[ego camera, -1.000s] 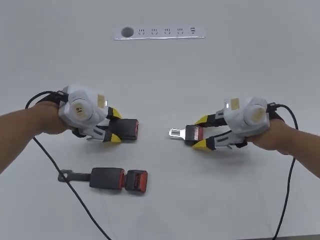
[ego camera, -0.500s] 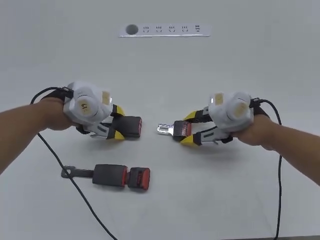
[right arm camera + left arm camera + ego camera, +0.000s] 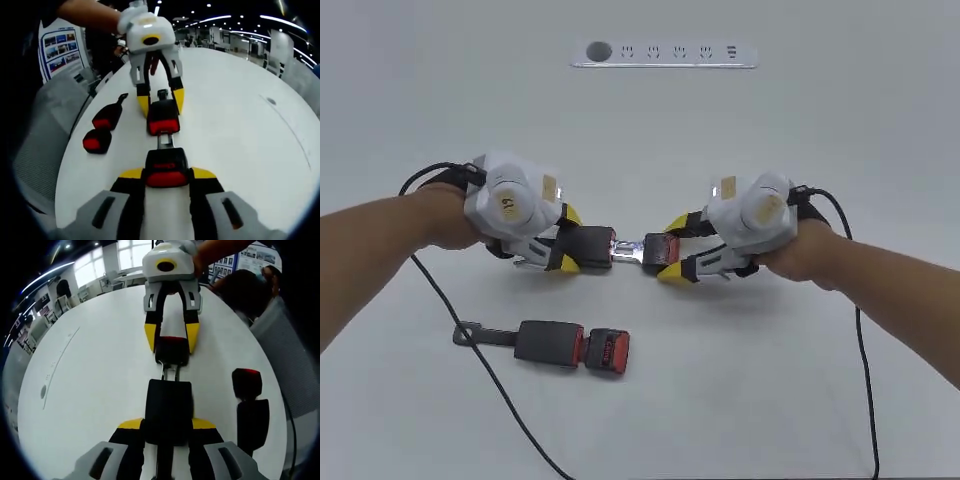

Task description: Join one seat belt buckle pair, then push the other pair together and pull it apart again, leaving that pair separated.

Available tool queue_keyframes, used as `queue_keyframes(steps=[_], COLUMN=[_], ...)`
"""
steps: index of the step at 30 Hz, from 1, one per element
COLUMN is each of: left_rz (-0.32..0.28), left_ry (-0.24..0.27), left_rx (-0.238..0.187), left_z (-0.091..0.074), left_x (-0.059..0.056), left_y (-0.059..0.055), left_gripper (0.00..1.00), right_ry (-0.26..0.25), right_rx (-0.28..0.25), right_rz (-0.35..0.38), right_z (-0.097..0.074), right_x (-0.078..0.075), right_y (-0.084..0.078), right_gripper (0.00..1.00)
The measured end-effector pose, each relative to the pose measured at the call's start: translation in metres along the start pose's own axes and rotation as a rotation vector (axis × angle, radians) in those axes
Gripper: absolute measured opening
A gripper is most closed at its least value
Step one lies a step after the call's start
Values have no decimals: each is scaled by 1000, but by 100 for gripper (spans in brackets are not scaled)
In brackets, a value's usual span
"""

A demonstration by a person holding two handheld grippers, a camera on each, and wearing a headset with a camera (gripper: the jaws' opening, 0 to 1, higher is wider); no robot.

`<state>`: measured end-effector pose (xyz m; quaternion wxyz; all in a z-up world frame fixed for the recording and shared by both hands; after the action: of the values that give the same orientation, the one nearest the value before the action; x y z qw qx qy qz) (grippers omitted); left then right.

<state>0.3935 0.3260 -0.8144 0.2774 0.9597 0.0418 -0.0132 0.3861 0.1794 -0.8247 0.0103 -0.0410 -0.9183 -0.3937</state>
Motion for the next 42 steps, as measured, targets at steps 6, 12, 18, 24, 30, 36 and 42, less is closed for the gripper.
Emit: queue_keyframes(steps=[6, 12, 18, 24, 30, 36, 42], left_rz=[3, 4, 3, 19, 26, 33, 31], left_ry=[1, 0, -1, -9, -16, -21, -20], left_rx=[6, 14, 26, 38, 35, 45, 49], left_z=[0, 1, 2, 3, 2, 2, 2], left_x=[0, -1, -1, 0, 0, 0, 0], left_y=[1, 1, 2, 2, 1, 1, 0], left_gripper=[35, 35, 34, 34, 34, 34, 34], right_ry=[7, 9, 10, 24, 32, 30, 29], right_rx=[-4, -2, 15, 28, 56, 93, 101], right_rz=[-5, -5, -5, -18, -25, -33, -35], right_z=[6, 8, 13, 20, 24, 24, 25], right_x=[-1, -1, 0, -4, -6, -5, -5], right_y=[4, 7, 14, 21, 23, 25, 25], right_gripper=[34, 34, 33, 33, 33, 33, 33])
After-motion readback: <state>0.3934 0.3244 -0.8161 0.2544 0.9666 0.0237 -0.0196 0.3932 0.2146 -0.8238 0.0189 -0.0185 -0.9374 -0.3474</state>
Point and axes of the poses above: the centre of the closed fingertips' face, and the gripper's own axes: z roughly forward along the fingers, x roughly to its left, y roughly out of its top, the point moved 5 cm from there along -z, roughly backward along the fingers, and after that the axes turned 5 degrees about -z, right-handed, at the moved point
